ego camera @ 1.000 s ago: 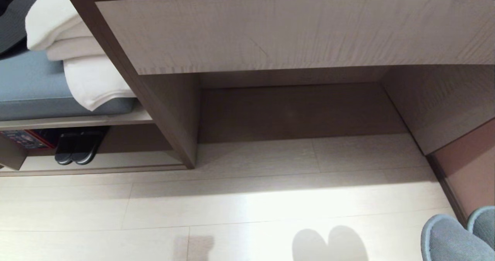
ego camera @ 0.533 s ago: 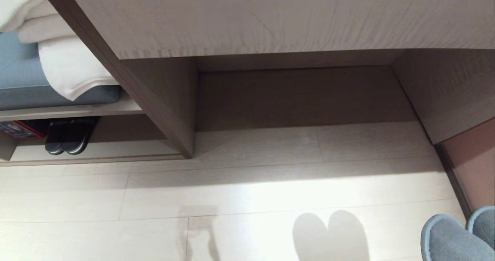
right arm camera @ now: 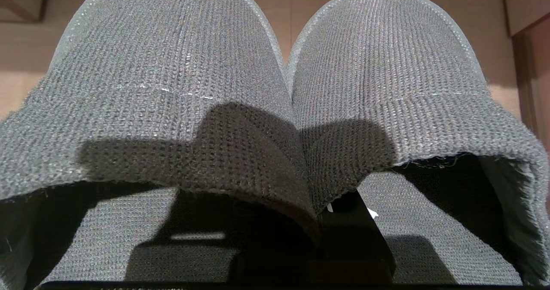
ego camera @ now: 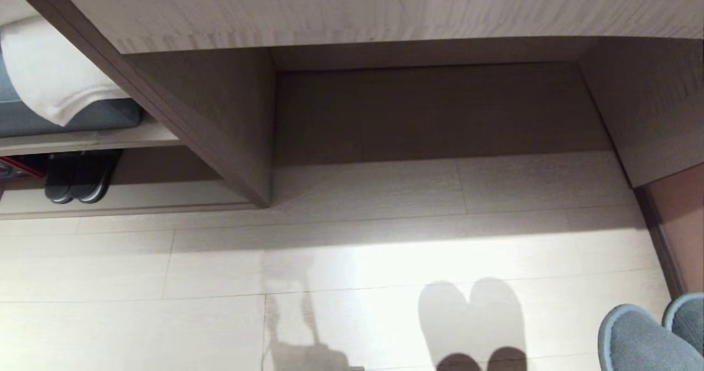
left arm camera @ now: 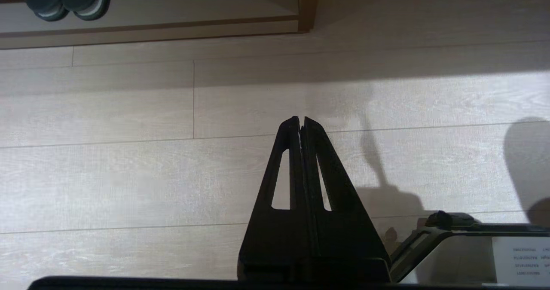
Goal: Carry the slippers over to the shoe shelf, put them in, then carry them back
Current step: Place the slippers on the floor
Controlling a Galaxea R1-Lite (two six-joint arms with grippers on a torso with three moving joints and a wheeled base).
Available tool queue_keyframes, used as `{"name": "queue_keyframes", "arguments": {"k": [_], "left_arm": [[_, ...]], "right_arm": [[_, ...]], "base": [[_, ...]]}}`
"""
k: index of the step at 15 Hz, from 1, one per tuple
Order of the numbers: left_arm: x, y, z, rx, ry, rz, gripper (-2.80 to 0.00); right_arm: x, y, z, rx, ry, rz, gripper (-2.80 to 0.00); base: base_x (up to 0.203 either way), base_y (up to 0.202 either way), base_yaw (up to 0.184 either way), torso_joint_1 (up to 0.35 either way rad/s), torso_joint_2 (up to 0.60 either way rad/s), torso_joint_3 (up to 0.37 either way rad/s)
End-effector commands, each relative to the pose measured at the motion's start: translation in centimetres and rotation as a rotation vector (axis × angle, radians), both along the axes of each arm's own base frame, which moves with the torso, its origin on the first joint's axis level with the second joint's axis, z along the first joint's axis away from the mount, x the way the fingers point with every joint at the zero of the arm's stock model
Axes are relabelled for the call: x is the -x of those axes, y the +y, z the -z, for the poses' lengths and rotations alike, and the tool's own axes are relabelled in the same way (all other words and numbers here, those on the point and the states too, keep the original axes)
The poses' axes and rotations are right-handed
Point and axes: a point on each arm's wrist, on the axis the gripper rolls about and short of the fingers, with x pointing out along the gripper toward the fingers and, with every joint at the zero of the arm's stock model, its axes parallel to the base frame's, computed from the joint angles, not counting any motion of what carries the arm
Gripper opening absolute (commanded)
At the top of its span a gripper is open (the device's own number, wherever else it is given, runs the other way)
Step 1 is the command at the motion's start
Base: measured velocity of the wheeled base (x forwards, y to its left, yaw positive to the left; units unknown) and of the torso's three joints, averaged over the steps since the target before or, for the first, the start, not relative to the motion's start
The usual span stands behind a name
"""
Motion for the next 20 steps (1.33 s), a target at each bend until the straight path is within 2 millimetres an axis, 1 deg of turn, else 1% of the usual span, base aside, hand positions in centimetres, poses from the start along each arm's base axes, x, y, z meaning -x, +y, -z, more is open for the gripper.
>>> {"name": "queue_keyframes", "arguments": {"k": [1,20], "left_arm": [[0.00,0.00,0.00,0.000,-0.001,0.000,-2.80],[0.00,0.00,0.00,0.000,-0.001,0.000,-2.80]], "right_arm": [[0.00,0.00,0.00,0.001,0.000,-0.001,-2.80],[0.00,-0.04,-0.01,-0.031,-0.001,0.019,-2.80]], "base": [[0.000,0.000,0.000,0.002,0.00,-0.192],[0.000,0.000,0.000,0.002,0.00,-0.198]]}}
